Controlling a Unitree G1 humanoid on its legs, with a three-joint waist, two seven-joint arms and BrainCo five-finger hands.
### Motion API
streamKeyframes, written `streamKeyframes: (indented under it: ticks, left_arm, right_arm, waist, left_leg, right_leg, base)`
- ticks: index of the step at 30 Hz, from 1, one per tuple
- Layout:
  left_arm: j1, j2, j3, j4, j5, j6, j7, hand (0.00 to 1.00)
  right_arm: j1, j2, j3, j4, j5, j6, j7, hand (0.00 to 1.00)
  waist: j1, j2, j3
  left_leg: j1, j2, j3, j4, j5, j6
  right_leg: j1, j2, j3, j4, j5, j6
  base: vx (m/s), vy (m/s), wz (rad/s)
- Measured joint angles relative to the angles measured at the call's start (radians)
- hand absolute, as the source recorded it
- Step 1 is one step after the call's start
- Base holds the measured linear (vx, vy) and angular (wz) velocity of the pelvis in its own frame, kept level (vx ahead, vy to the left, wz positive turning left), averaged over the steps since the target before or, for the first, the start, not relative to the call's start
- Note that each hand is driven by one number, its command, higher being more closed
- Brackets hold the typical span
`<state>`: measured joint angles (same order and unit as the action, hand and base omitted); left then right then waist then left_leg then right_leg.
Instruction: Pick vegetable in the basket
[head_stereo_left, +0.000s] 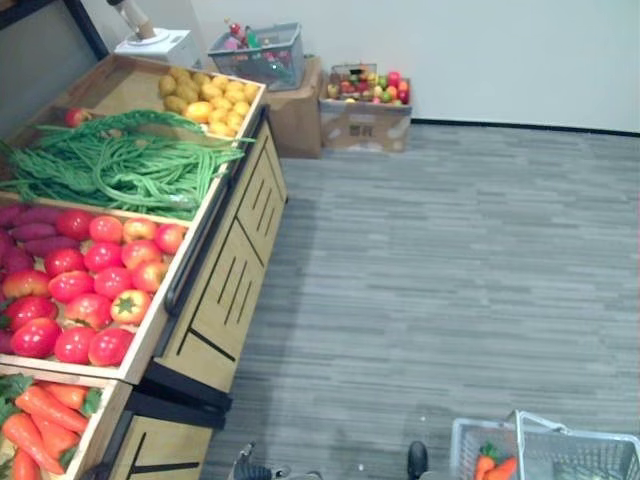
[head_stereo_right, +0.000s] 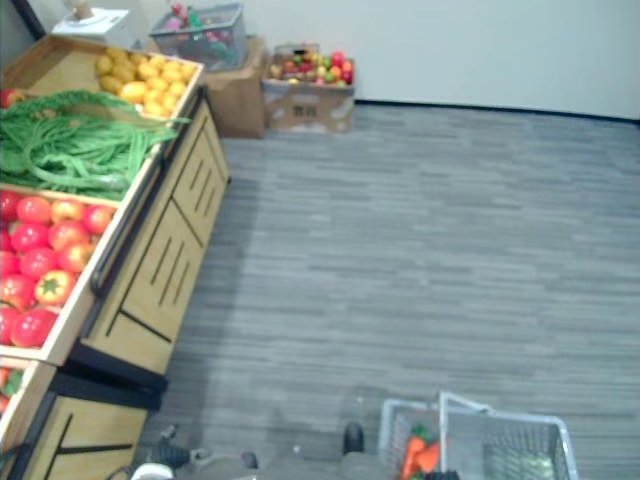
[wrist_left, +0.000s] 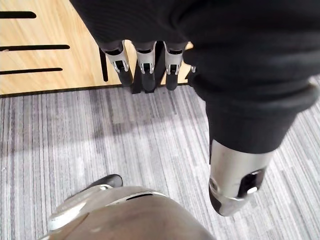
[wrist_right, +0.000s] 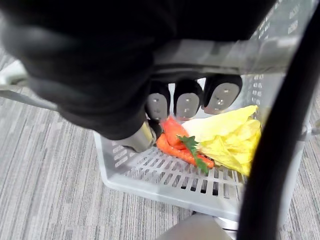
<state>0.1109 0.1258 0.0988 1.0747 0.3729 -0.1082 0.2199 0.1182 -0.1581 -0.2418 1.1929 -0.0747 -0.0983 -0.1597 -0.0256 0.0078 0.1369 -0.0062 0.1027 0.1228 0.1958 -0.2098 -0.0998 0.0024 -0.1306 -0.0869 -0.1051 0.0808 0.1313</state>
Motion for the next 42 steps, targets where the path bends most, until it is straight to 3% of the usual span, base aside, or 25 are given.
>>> streamKeyframes:
  ticks: [5, 10, 13, 15, 16, 18, 21, 25, 28, 42]
  left_arm:
    - [-0.003, 0.006, -0.036, 0.0, 0.001, -0.005, -0.003, 0.0]
    - [-0.008, 0.037, -0.068, 0.021, 0.001, -0.014, -0.024, 0.0]
    - [-0.006, 0.041, -0.061, 0.023, -0.001, -0.014, -0.032, 0.0]
    - [-0.002, 0.033, -0.053, 0.028, -0.006, -0.014, -0.035, 0.0]
    - [0.006, 0.033, -0.052, 0.028, -0.01, -0.014, -0.036, 0.0]
    - [0.014, 0.03, -0.016, 0.029, -0.049, -0.013, -0.048, 0.0]
    - [0.024, 0.018, 0.036, 0.031, -0.108, -0.013, -0.07, 0.0]
    - [0.033, -0.002, 0.096, 0.049, -0.2, -0.013, -0.075, 0.0]
    - [0.032, -0.006, 0.105, 0.081, -0.286, -0.013, -0.095, 0.0]
    - [0.022, -0.019, 0.102, 0.119, -0.332, -0.012, -0.136, 0.0]
  right_arm:
    - [-0.009, -0.009, -0.026, -0.008, -0.002, -0.001, 0.004, 1.0]
    - [-0.028, 0.006, -0.027, -0.039, -0.002, -0.006, 0.018, 1.0]
    - [-0.031, 0.027, -0.025, -0.038, -0.002, 0.001, 0.02, 1.0]
    - [-0.032, 0.034, -0.029, -0.038, -0.002, 0.004, 0.026, 1.0]
    - [-0.018, 0.041, -0.032, -0.037, -0.001, 0.005, 0.031, 1.0]
    - [0.015, 0.048, -0.037, -0.028, -0.002, 0.006, 0.039, 1.0]
    - [0.017, 0.05, -0.045, -0.001, -0.005, 0.007, 0.05, 1.0]
    - [0.038, 0.06, -0.081, 0.007, -0.005, 0.015, 0.061, 1.0]
    - [0.036, 0.059, -0.097, 0.026, -0.014, 0.015, 0.071, 1.0]
    - [0.042, 0.057, -0.097, 0.039, -0.045, 0.014, 0.077, 1.0]
  waist:
    - [0.004, -0.005, 0.0]
    - [-0.002, -0.033, 0.01]
    - [0.003, -0.045, 0.014]
    - [0.001, -0.033, 0.023]
    - [0.002, -0.037, 0.022]
    - [0.004, -0.044, 0.008]
    - [0.005, -0.05, -0.009]
    - [0.004, -0.043, -0.017]
    - [0.004, -0.032, -0.025]
    - [0.005, -0.001, -0.047]
  left_leg:
    - [0.02, -0.025, 0.025, -0.023, -0.01, 0.017]
    - [0.038, -0.029, 0.131, -0.02, -0.025, 0.032]
    - [0.047, -0.012, 0.207, -0.018, -0.031, 0.038]
    - [0.055, 0.007, 0.252, -0.02, -0.028, 0.044]
    - [0.067, 0.007, 0.257, -0.022, -0.029, 0.041]
    - [0.083, 0.004, 0.268, -0.036, -0.031, 0.028]
    - [0.082, 0.011, 0.297, -0.064, -0.027, 0.002]
    - [0.11, 0.032, 0.298, -0.068, -0.023, -0.006]
    - [0.134, 0.037, 0.237, -0.071, -0.023, -0.007]
    - [0.168, 0.04, 0.217, -0.089, -0.025, -0.01]
  right_leg:
    - [-0.051, -0.009, 0.073, 0.041, 0.006, 0.012]
    - [-0.139, -0.002, 0.124, 0.131, 0.014, 0.001]
    - [-0.15, 0.007, 0.018, 0.109, 0.06, -0.059]
    - [-0.166, -0.021, -0.114, 0.169, 0.011, -0.127]
    - [-0.166, -0.026, -0.137, 0.192, 0.009, -0.121]
    - [-0.14, -0.002, -0.118, 0.125, 0.044, -0.061]
    - [-0.115, 0.03, -0.097, -0.011, 0.104, -0.067]
    - [-0.106, 0.059, -0.089, -0.011, 0.095, -0.079]
    - [-0.091, 0.069, -0.076, -0.011, 0.087, -0.085]
    - [-0.064, 0.066, -0.086, -0.012, 0.078, -0.08]
  base:
    - [0.0, 0.063, -0.41]
    - [-0.05, 0.034, -0.66]
    - [-0.11, -0.028, -0.68]
    - [-0.09, -0.041, -0.44]
    - [0.0, -0.003, -0.25]
    - [0.01, -0.052, -0.33]
    - [0.0, -0.089, -0.39]
    - [0.04, -0.039, -0.18]
    - [0.06, 0.008, -0.18]
    - [0.0, 0.005, 0.01]
